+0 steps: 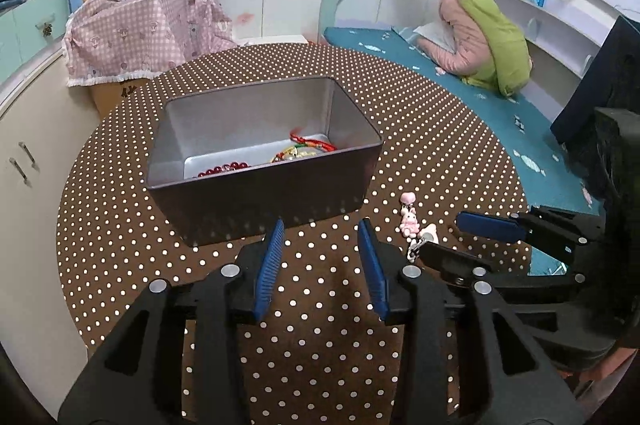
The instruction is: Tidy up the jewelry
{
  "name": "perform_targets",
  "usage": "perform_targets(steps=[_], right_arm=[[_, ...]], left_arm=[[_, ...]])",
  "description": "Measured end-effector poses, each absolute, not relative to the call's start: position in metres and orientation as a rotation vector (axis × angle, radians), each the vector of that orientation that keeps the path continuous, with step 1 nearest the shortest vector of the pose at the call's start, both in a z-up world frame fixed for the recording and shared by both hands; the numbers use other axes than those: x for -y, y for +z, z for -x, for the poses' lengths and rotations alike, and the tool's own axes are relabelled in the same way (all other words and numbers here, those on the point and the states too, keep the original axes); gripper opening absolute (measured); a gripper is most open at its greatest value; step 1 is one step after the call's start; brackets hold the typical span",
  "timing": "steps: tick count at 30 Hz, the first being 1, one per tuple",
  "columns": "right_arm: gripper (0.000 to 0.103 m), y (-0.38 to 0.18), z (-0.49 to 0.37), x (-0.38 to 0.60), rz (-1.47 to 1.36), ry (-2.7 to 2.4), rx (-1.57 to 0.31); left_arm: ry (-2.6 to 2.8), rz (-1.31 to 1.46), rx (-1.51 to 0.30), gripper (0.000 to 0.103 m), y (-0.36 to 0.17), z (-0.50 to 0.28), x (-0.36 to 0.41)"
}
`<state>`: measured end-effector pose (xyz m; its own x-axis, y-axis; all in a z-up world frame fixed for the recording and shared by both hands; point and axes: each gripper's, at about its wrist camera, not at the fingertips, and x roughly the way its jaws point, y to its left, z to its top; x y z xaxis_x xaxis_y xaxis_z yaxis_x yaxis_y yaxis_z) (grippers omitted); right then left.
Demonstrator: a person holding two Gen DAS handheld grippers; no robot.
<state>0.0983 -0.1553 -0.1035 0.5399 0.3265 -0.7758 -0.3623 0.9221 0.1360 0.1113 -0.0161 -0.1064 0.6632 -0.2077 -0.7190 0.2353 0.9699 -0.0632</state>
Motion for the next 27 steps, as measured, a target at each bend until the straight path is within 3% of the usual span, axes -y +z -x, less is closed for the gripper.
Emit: perform_targets(steps=[5, 13, 14, 23, 25, 27], right_arm=[[0.032, -0.112, -0.101, 0.146, 0.114, 0.4, -0.9], [0.03, -0.114, -0.101, 0.161, 0.084, 0.413, -0.896], [0.024, -0.114, -0.103, 0.167, 0.073, 0.406, -0.897], [0.023, -0.114, -0.11, 0.211, 0.021, 0.314, -0.894], [0.023, -0.113, -0.111, 0.217, 0.006, 0.308, -0.893], [0.023, -0.113, -0.111, 0.219, 0.002, 0.304, -0.892]], left_arm=[[-0.254, -0.044, -0.823, 0.039, -0.11, -0.116, 0.021], [-0.352, -0.04, -0.834, 0.04, -0.111, -0.123, 0.043], [-0.368, -0.034, -0.839, 0.04, -0.112, -0.125, 0.047], [-0.406, -0.05, -0.897, 0.04, -0.127, -0.144, 0.075], [-0.388, -0.072, -0.909, 0.033, -0.132, -0.147, 0.079], [-0.386, -0.086, -0.924, 0.017, -0.136, -0.149, 0.083]])
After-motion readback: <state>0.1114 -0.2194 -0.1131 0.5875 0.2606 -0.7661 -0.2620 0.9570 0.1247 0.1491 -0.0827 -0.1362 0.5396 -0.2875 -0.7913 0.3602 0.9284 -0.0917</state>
